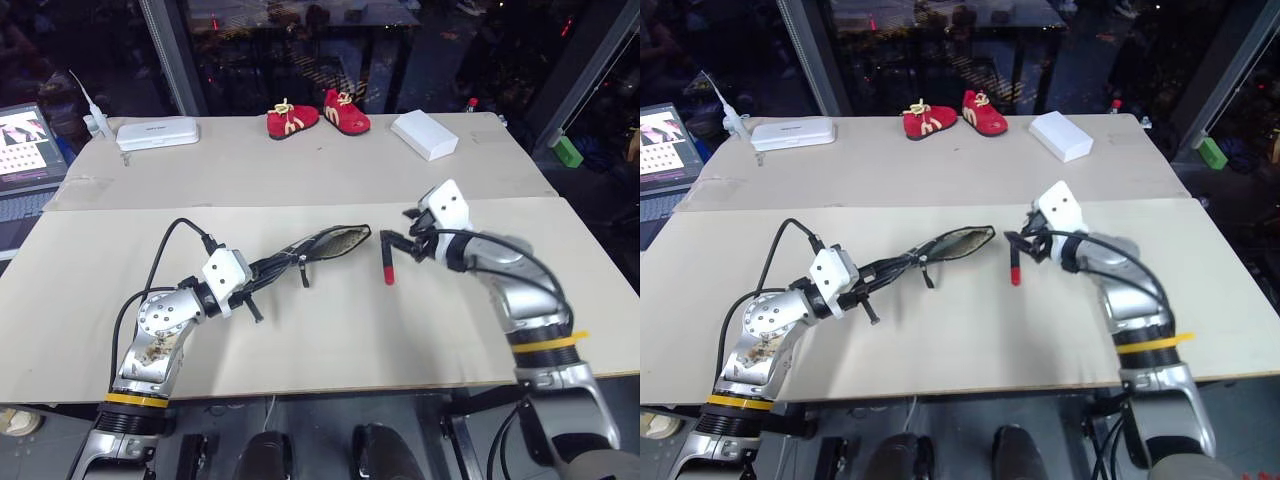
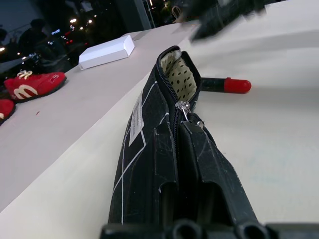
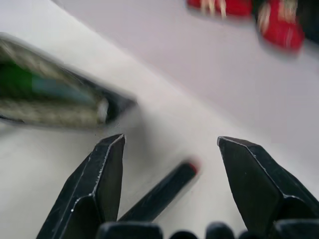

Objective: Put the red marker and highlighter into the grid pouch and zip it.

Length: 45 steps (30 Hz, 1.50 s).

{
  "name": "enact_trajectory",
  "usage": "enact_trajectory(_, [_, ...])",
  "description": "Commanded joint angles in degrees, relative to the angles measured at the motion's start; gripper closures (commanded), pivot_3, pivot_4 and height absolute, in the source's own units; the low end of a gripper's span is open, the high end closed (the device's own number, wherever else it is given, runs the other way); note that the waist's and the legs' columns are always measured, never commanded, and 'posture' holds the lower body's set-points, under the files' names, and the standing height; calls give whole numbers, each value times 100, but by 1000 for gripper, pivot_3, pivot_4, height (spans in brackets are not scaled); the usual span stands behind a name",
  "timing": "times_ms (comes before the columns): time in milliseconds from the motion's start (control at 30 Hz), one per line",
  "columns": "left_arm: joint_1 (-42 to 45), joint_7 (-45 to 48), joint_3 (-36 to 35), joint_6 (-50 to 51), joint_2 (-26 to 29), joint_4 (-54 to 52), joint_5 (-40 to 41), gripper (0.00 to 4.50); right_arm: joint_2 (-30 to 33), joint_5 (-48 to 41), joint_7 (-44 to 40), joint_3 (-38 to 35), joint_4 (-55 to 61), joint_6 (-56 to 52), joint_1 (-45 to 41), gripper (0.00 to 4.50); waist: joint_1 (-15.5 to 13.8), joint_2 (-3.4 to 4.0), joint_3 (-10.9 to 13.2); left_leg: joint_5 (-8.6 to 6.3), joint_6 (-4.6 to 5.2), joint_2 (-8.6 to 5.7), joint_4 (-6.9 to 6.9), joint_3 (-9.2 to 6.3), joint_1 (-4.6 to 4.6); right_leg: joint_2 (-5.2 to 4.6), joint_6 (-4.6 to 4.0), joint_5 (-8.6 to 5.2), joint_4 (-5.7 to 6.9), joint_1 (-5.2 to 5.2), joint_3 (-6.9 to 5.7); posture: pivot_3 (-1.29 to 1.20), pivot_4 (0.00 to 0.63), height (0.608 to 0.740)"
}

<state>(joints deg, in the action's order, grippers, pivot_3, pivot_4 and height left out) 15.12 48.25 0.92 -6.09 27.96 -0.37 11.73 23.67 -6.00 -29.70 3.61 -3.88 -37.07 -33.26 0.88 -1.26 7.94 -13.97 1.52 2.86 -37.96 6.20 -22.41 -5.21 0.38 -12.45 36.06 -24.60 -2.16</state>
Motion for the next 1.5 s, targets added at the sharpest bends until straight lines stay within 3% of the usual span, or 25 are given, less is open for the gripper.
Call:
enact_trajectory(33, [57,-53,-72,-34,-1,-187,101,4500,-225,96,747,-303,376,-828,-108,1191,-8,0,0,0,0,-1,0,0,-1,-1,0,0,0,0,-1,0,150,740])
enact_trajectory(300, [82,-88,-61,-56,-38,-158,91,4500,-589,164,1426,-402,262,-1415,13,1191,-9,0,0,-1,2,-3,0,-2,-3,0,2,-1,-6,1,-3,0,150,740])
enact_trajectory(733, [6,-128,-85,-112,-70,-135,78,4500,-898,172,1586,-259,92,-1426,138,1191,-2,0,0,-3,5,-2,0,-9,3,2,4,-2,-13,16,-7,0,150,740])
enact_trajectory(833, [-6,-132,-87,-123,-72,-134,78,4500,-881,198,1614,-231,107,-1398,186,1824,-1,0,0,-3,5,-2,0,-9,6,2,4,-2,-12,17,-7,0,150,740])
enact_trajectory(1033, [-15,-114,-87,-179,-65,-85,71,4500,-826,183,1638,-263,160,-1229,286,3892,-7,0,0,-3,5,-3,0,-12,6,1,5,-3,-16,21,-9,0,150,740])
enact_trajectory(1233, [30,-77,-83,-228,-46,-12,78,4500,-698,186,1569,-333,153,-801,138,3923,-6,0,0,-4,6,-3,0,-13,4,0,5,-3,-17,20,-9,0,150,740])
enact_trajectory(1367, [55,-35,-76,-244,-34,26,82,4500,-83,133,568,-81,517,499,-24,3923,-4,1,2,-4,7,-4,1,-14,-1,1,6,-4,-20,14,-9,0,150,740])
enact_trajectory(1500, [85,-5,-77,-247,-26,56,88,4500,834,457,-464,221,718,2564,-77,3923,11,1,2,-6,10,-4,3,-15,-2,2,9,-5,-24,11,-7,0,150,740])
